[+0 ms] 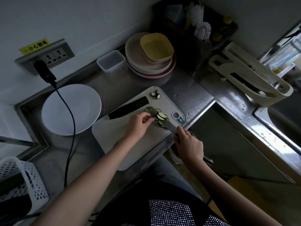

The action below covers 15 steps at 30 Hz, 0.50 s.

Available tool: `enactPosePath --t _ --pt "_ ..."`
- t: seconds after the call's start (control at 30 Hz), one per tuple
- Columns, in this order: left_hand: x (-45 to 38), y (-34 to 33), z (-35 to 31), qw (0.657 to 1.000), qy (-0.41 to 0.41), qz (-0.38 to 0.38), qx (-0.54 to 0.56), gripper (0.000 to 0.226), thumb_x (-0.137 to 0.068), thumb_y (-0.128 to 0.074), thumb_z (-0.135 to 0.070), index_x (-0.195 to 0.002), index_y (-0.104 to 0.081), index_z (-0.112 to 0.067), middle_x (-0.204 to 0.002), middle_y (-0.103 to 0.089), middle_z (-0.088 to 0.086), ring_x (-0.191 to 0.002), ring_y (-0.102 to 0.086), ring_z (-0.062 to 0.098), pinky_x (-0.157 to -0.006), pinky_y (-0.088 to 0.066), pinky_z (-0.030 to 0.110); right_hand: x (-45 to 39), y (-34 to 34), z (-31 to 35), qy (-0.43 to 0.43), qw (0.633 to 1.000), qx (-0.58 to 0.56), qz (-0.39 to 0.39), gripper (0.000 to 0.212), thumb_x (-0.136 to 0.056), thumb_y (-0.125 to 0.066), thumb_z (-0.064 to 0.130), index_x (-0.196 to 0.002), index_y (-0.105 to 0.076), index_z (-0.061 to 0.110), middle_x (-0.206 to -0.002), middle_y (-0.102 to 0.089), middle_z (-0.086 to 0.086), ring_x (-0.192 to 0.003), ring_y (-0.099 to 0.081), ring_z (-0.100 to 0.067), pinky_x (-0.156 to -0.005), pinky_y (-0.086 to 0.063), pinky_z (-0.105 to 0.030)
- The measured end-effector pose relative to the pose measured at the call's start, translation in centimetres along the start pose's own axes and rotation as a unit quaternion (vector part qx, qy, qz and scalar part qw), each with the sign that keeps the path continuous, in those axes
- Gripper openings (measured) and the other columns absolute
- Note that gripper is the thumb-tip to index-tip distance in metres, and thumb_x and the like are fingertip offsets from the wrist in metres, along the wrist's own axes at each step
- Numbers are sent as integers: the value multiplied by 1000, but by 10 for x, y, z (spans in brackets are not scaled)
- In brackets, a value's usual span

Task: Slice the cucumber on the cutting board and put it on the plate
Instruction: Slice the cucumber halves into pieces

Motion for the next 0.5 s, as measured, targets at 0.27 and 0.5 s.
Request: enactPosePath --t 0.27,0.5 --pt "11 3 -1 943 -254 -81 -200 27 -78 -48 -16 -93 -69 -8 -86 -67 6 -86 -58 25 -70 -42 29 -1 2 -5 -24 999 7 -25 38 -96 -47 34 -129 -41 16 -115 -65 -4 -90 -64 -29 -61 -48 -35" --pt "8 -11 -3 899 -332 96 -268 51 -81 -39 -36 -114 -66 -8 -116 -65 7 -112 -56 23 -108 -28 41 -1 5 -6 -28 999 18 -7 42 -98 -44 35 -135 -35 17 -118 -64 -5 -95 -64 -28 -64 -47 -35"
Point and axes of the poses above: each hand's wrist, its own x-axis away from the middle knuckle, its own y-axis out of the back of the hand, z = x × y, the point moved 1 cm from there along -x, towards the middle knuckle
